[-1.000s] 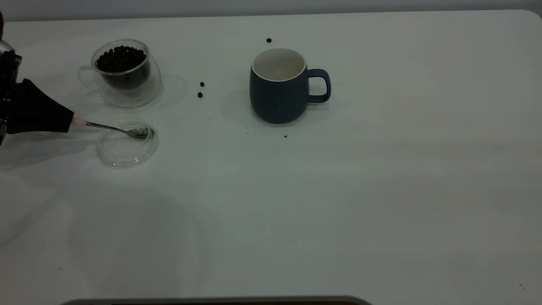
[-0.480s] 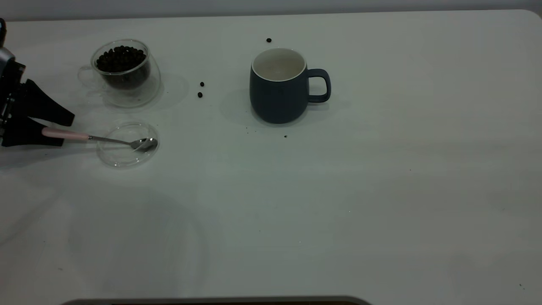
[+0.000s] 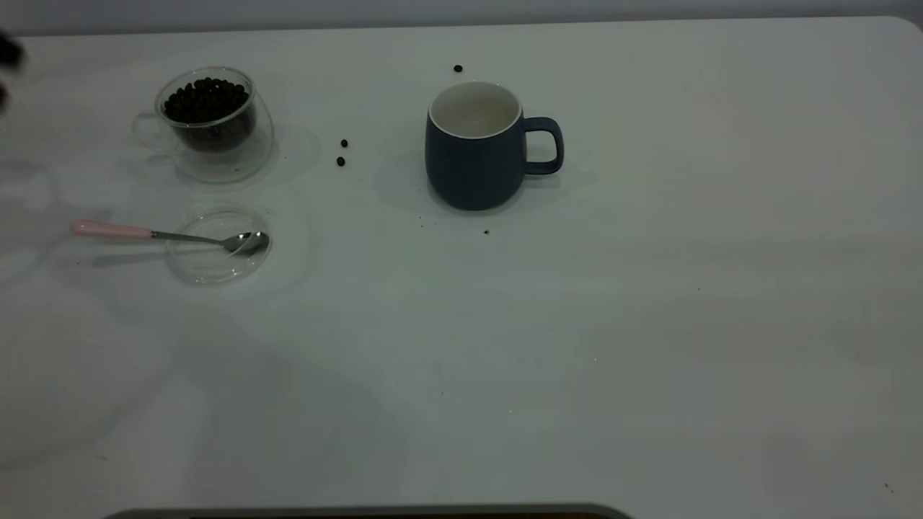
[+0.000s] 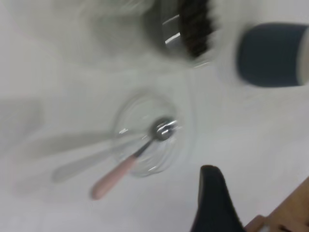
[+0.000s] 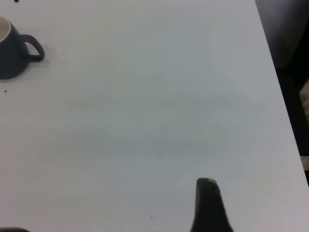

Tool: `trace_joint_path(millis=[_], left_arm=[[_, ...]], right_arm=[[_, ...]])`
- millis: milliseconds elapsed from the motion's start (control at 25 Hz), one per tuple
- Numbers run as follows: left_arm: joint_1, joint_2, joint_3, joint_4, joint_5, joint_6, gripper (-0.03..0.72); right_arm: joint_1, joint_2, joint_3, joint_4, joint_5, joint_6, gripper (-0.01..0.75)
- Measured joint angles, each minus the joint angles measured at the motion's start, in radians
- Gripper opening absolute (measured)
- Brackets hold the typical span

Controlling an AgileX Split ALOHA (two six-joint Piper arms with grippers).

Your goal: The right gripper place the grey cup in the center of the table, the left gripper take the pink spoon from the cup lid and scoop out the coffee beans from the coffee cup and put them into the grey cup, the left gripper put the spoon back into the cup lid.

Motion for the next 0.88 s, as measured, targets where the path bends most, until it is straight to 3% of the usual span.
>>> trace_joint_path(millis=[200,360,600,760,880], left_arm=[[-0.047,-0.275,0.0,0.042,-0.017,-0.133,0.516],[-0.102,-0.488,0.003,0.262,0.024,-0.303,0.498],[-0.303,-0.763,0.039,0.652,0.047,-0.675,0.48],[-0.406,-0.922,0.147,0.756,0.047,-0.753,0.48],[-0.431,-1.055,0.266,0.772,0.047,-0.757,0.478]], right_arm=[[0.0,0.0,0.0,0.0,0.0,0.0,0.531],[0.0,0.0,0.0,0.0,0.0,0.0,0.531],[0.0,0.0,0.0,0.0,0.0,0.0,0.531],[0.0,0.0,0.0,0.0,0.0,0.0,0.531],[0.0,0.0,0.0,0.0,0.0,0.0,0.531]])
